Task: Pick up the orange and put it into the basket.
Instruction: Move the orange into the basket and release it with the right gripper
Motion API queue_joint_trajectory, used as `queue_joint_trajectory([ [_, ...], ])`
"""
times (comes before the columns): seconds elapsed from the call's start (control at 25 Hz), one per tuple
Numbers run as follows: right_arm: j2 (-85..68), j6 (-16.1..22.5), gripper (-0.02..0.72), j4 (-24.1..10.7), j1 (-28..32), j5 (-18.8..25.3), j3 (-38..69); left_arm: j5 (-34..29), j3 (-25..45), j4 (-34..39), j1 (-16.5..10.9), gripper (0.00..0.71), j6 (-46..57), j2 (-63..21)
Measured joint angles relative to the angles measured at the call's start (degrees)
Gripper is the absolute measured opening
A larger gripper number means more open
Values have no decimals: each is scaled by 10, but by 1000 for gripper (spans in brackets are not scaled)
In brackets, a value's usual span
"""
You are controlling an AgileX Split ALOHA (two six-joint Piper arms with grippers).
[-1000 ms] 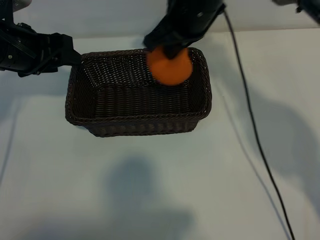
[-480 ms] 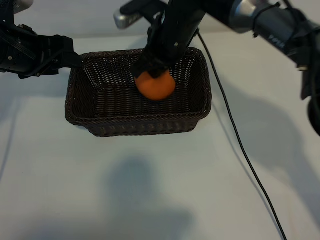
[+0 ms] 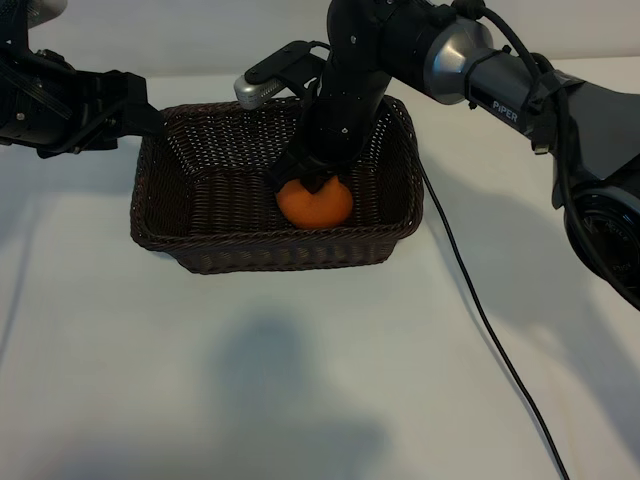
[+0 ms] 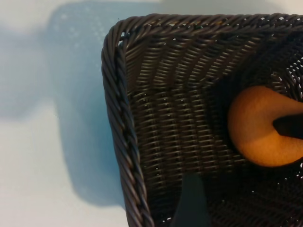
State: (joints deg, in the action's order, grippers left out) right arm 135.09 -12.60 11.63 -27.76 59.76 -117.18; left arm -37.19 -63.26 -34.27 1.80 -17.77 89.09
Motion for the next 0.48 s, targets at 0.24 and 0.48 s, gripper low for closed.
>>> queue_joint_trajectory([
  [0.24,0,29,303,-1,0,7,-1,0,0,0,0,589,0,0],
  [0.48,-4,31,685,-5,0,25,-1,0,0,0,0,589,0,0],
])
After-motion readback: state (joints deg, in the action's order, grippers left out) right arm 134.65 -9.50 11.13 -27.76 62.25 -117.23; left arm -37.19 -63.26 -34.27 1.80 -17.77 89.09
